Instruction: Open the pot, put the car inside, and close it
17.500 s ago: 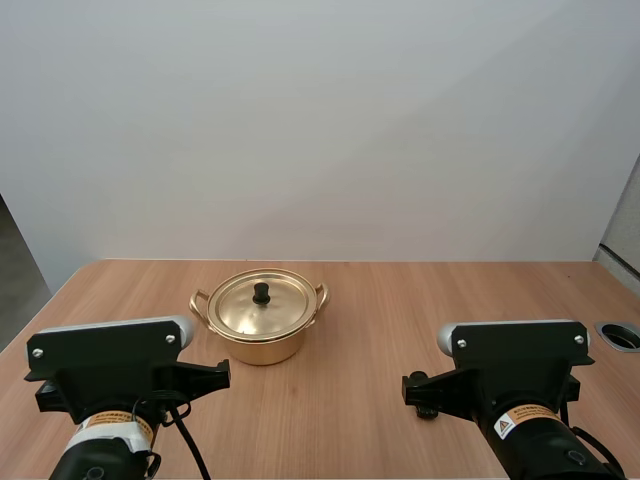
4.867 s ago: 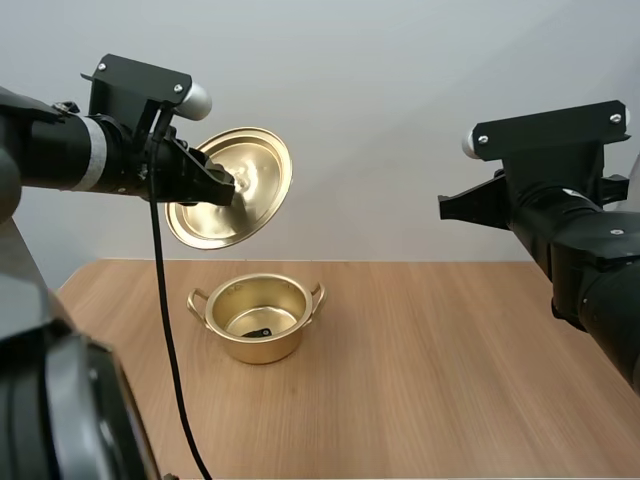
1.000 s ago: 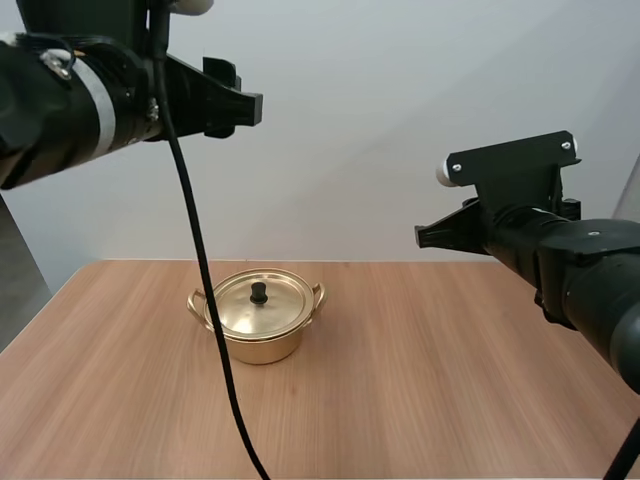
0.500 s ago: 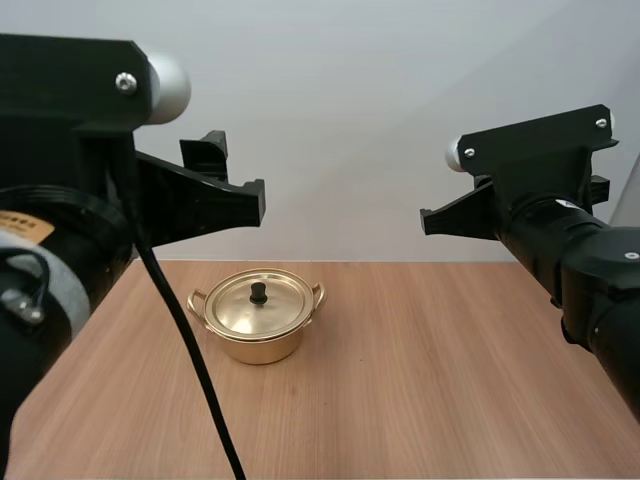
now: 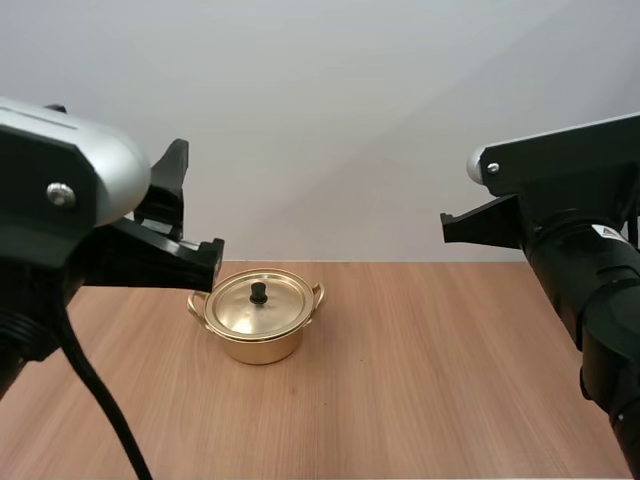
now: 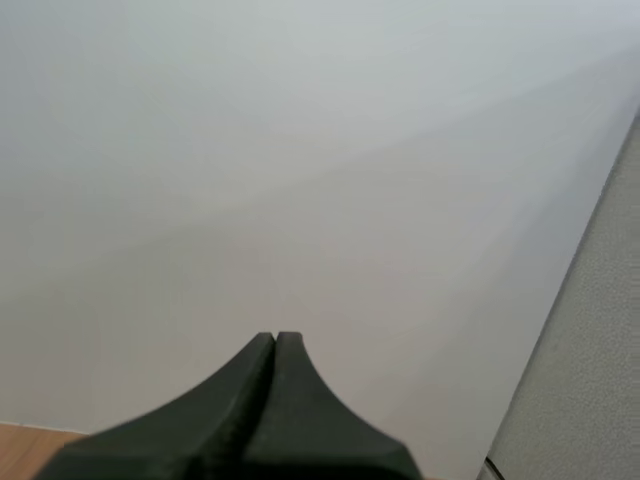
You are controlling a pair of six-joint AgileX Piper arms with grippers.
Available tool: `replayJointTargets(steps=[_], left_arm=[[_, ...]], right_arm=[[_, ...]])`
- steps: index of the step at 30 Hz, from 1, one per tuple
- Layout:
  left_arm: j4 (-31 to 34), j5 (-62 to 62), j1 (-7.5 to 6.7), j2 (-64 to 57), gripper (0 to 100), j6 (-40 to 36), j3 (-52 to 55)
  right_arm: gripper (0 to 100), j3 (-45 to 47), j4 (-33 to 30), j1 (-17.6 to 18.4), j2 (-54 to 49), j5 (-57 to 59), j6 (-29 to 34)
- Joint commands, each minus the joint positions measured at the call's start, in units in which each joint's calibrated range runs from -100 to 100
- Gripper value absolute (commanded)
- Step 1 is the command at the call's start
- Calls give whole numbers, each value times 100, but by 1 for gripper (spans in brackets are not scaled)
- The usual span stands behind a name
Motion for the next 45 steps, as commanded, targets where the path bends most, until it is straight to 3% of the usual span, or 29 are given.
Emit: replayJointTargets(steps=[1, 3, 6, 13, 16, 20, 27, 31, 40, 41, 42, 45], left_arm=[[1894, -100, -280, 0, 100, -1461, 358], [2120, -413, -388, 0, 100, -1683, 835], [2125, -1311, -406, 0, 100, -1723, 1576], [2184, -2645, -248, 0, 100, -1750, 3173], [2072, -2681, -175, 0, 100, -1750, 3635], [1982, -2664, -45, 0, 100, -2135, 4077], [1982, -1684, 185, 0, 100, -2653, 4426], [1982, -1846, 305, 0, 100, -2653, 4482], [2004, -1846, 410, 0, 100, -2662, 4482], [2004, -1846, 410, 0, 97, -2662, 4482], [2004, -1846, 410, 0, 84, -2662, 4482], [1992, -1846, 410, 0, 33, -2650, 4482]], right_arm=[[0, 31, 46, -210, -80, 691, 6], [0, 44, 85, -313, -122, 1236, 19], [0, 44, 75, -354, -140, 1886, 19], [0, 119, 75, -354, -114, 2283, 295], [0, 134, -52, -354, -6, 2256, 932], [0, 134, -336, -354, 197, 2256, 1205], [0, 522, -898, -354, 458, 2235, 1203], [0, 930, -1022, -354, 458, 1924, 1167], [0, 1254, -975, -354, 447, 1494, 1178], [0, 1297, -898, -354, 447, 1508, 1186], [0, 1347, -864, -354, 447, 1508, 1201], [0, 1566, -741, -354, 447, 1513, 1201]])
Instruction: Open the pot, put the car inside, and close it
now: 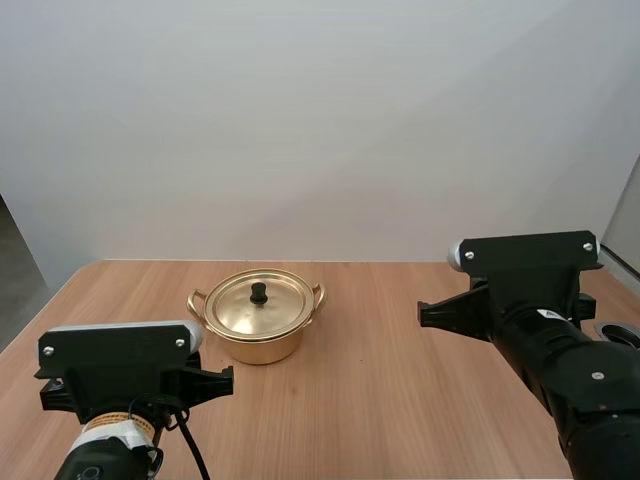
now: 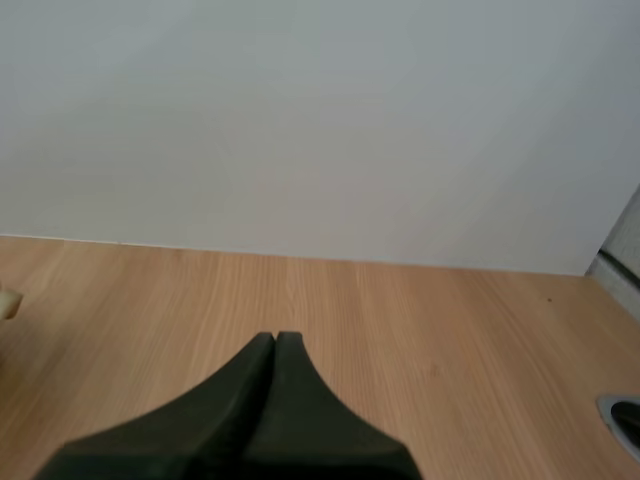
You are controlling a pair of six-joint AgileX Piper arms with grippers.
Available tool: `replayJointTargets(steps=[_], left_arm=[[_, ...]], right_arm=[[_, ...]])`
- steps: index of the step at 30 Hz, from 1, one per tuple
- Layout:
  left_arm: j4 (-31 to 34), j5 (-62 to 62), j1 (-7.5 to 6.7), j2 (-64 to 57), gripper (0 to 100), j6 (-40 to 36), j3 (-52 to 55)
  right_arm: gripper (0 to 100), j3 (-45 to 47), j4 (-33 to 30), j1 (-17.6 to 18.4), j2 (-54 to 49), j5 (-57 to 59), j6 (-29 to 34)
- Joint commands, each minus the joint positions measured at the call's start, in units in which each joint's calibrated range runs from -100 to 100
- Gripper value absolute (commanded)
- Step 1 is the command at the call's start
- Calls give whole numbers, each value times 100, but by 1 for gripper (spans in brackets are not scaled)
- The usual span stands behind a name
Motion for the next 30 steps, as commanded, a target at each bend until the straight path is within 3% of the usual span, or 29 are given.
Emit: replayJointTargets(steps=[1, 2, 10, 17, 20, 25, 30], left_arm=[[-6, -1, 1, 0, 11, -4, 0], [5, -1, 1, 0, 0, 33, 0], [-4, -131, 1, 0, 0, 42, 0], [-4, -180, 1, 0, 0, 42, 0], [-4, -180, 1, 0, 0, 42, 0], [-4, -180, 1, 0, 0, 42, 0], [-4, -180, 1, 0, 0, 42, 0]], right_arm=[[0, 169, 38, -2, -9, -2, 7], [0, 238, 46, -2, -9, -2, 7], [0, 631, -3, 42, -87, -179, 7], [0, 752, -143, 724, -1033, -721, -29], [0, 752, -106, 1013, -1486, -1482, -19], [0, 752, 141, 1060, -1617, -2796, 1], [0, 930, -70, 1089, -1662, -3483, -73]])
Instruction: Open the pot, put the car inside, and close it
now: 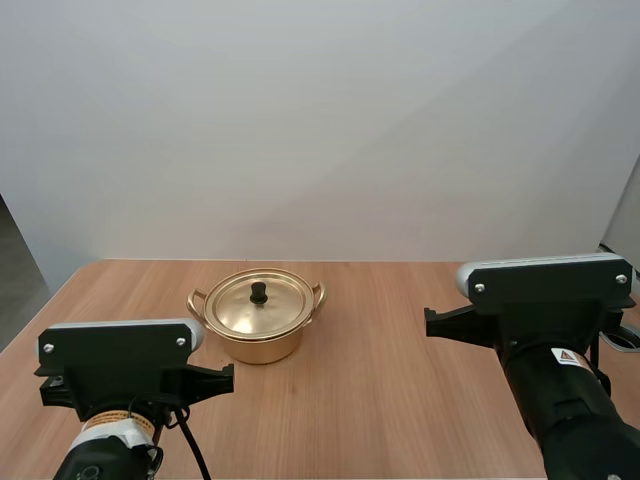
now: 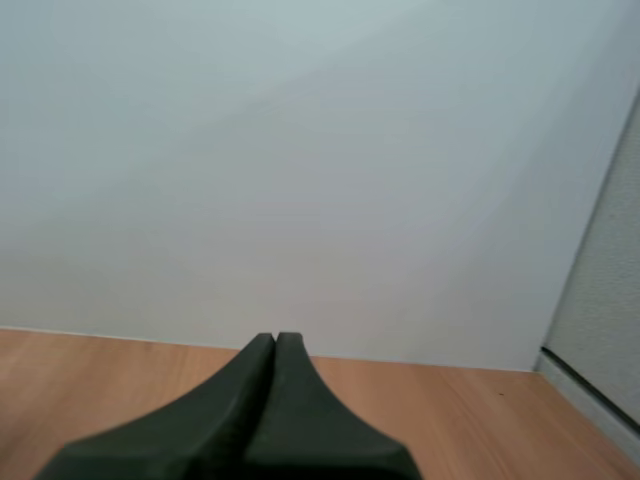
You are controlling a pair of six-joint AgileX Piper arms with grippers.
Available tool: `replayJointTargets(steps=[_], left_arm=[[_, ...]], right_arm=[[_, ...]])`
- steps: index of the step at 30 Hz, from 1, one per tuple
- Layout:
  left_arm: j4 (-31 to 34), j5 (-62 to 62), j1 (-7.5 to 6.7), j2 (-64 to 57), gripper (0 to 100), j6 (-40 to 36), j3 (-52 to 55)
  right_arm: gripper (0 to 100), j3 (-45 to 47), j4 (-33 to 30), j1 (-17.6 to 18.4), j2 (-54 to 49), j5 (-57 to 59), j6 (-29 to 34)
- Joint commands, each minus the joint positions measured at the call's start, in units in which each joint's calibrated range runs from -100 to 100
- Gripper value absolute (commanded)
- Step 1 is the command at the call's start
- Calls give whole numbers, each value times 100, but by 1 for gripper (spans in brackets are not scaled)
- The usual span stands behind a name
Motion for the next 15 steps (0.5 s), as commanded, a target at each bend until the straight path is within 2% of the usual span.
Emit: replayJointTargets(steps=[1, 5, 9, 12, 15], left_arm=[[-2, -3, 1, 0, 0, -1, 0], [-2, -3, 1, 0, 0, -1, 0], [-2, -3, 1, 0, 0, -1, 0], [-2, -3, 1, 0, 0, -1, 0], [-2, -3, 1, 0, 0, -1, 0]], right_arm=[[0, 202, -231, 38, -47, -265, -5], [0, 525, -709, 93, -92, -265, -5], [0, 525, -807, 104, -92, -269, 115], [0, 525, -863, 107, -92, 8, 472], [0, 525, -1724, 107, -92, 197, 1408]])
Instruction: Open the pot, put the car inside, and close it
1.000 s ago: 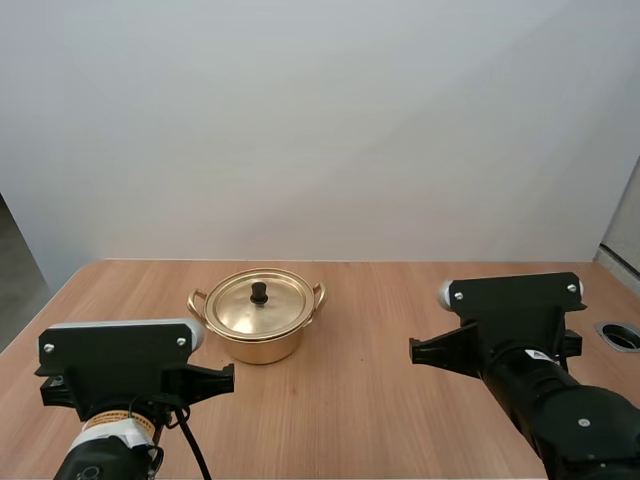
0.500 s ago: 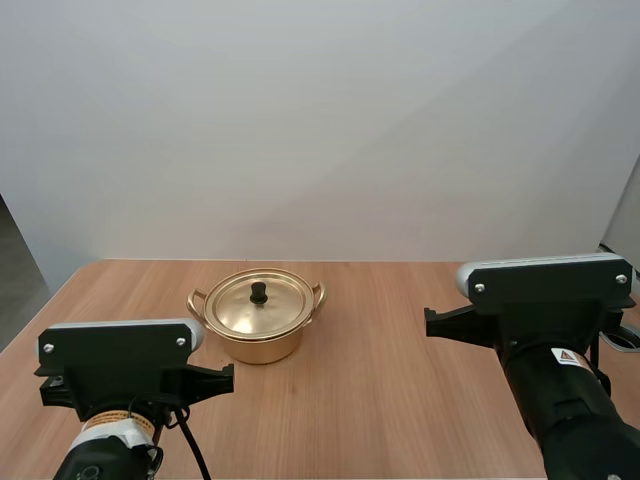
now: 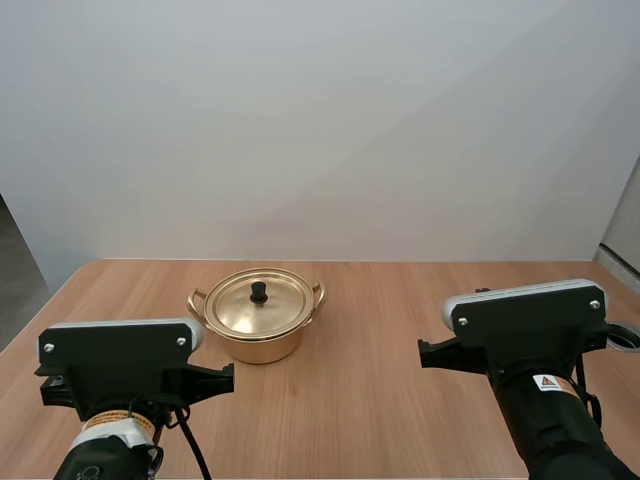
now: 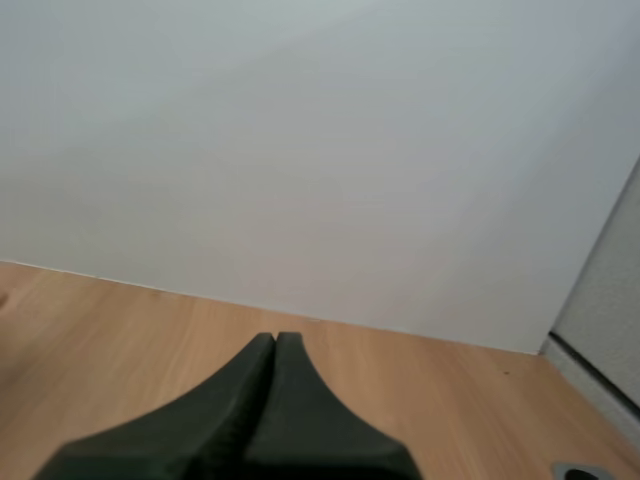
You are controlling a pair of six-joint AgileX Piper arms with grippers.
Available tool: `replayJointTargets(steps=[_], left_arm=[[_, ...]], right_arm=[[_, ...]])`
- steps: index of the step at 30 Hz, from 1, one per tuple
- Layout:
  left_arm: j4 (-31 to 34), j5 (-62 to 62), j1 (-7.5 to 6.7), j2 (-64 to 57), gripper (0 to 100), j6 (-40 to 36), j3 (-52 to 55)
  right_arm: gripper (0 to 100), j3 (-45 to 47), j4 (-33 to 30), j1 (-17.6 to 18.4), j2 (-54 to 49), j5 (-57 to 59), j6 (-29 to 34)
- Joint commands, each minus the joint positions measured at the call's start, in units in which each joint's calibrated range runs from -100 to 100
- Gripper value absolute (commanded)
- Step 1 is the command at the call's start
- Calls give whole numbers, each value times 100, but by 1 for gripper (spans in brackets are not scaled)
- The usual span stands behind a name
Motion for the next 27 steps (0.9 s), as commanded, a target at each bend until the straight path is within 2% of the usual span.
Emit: replayJointTargets(steps=[1, 3, 7, 9, 16, 19, 27], left_arm=[[-2, -3, 1, 0, 0, -1, 0], [-2, -3, 1, 0, 0, -1, 0], [-2, -3, 1, 0, 0, -1, 0], [-2, -3, 1, 0, 0, -1, 0], [-13, -1, 1, 0, 0, -1, 0], [-432, -1, 1, 0, 0, -1, 0], [-511, -1, 1, 0, 0, -1, 0]], right_arm=[[0, 0, -1154, 1, -1, 132, 1168], [0, 0, -1942, 1, -1, 266, 1966], [0, 0, -4096, 1, 10, 954, 3984], [0, 0, -4687, 1, 10, 1343, 4700], [0, 0, -4737, 1, 10, 1759, 4761], [0, 0, -4725, 1, -6, 2006, 4761], [0, 0, -4702, 1, -854, 3337, 4761]])
